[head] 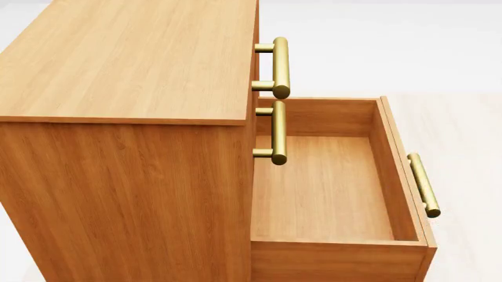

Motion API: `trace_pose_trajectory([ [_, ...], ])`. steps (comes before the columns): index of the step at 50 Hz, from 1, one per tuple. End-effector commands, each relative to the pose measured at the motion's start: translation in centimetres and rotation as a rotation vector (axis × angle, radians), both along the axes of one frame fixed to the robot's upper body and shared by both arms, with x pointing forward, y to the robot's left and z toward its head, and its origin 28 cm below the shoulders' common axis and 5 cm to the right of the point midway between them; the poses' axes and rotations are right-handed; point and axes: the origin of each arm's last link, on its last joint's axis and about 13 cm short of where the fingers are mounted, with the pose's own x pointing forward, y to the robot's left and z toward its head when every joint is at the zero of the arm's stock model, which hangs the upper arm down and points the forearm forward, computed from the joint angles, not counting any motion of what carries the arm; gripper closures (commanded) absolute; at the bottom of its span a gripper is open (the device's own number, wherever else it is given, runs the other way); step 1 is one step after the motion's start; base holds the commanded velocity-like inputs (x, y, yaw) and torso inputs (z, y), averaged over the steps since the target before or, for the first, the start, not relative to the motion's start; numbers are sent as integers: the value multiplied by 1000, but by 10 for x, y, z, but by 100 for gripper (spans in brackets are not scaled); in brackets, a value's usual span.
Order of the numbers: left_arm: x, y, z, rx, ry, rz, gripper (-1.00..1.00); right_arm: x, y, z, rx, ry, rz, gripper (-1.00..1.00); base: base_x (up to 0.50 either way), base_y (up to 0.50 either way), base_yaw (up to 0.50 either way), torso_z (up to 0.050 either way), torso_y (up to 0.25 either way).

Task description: Put the bowl in the bottom drawer of the cabinet and close it.

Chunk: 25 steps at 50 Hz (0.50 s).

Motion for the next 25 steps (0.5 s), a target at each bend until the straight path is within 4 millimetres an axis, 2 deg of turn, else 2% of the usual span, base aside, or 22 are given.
trace_pose_trajectory([
  [1, -1, 0, 1, 0, -1, 0, -100, -1, -4, -4, 44, 3, -17, -100, 0, 0, 0, 0, 0],
  [25, -3, 0, 5, 1, -1, 0, -100, 2, -10, -12, 130, 12, -41, -100, 0, 0, 0, 0, 0],
])
